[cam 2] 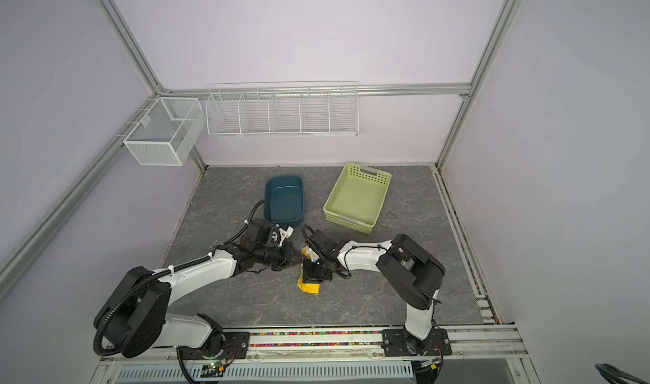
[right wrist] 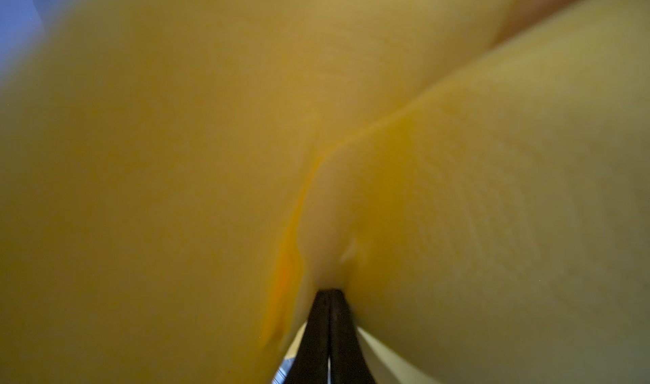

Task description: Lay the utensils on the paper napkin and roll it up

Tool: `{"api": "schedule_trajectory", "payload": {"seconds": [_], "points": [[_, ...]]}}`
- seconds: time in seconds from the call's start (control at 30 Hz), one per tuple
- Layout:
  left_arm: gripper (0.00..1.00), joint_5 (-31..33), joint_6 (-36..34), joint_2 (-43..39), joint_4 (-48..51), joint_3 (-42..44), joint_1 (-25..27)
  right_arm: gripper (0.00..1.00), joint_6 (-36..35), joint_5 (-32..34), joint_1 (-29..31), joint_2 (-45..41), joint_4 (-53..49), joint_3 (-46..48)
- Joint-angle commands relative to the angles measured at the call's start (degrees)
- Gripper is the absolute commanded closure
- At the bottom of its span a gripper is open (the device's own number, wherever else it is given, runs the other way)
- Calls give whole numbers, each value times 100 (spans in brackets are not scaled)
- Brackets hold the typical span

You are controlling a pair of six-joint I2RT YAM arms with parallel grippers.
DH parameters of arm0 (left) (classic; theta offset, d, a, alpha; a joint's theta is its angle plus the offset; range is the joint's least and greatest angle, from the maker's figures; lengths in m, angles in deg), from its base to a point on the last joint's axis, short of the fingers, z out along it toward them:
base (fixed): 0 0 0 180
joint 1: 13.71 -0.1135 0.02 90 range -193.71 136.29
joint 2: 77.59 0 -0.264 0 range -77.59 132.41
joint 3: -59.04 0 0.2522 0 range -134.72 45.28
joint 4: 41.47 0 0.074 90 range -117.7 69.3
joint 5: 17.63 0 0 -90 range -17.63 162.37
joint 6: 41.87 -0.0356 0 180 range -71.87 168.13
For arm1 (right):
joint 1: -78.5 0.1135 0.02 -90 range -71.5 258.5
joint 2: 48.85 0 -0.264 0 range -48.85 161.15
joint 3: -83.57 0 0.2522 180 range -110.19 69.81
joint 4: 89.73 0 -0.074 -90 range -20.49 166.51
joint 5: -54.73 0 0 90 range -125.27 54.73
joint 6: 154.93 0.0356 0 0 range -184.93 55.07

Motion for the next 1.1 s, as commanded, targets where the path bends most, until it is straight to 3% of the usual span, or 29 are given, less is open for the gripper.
{"api": "schedule_trajectory", "payload": {"seconds": [0.0,0.4,0.77,1.07], "points": [[100,51,-23,30,-118,-29,26,93,229,85,-21,-231,99,244],[100,220,-358,27,336,-90,26,93,689,-72,-135,-1060,699,893],[100,127,-393,128,404,-221,31,93,1550,-345,-130,-1244,2223,1986],[100,114,-420,204,492,-301,30,93,1603,-234,-128,-1654,2191,2381]]}}
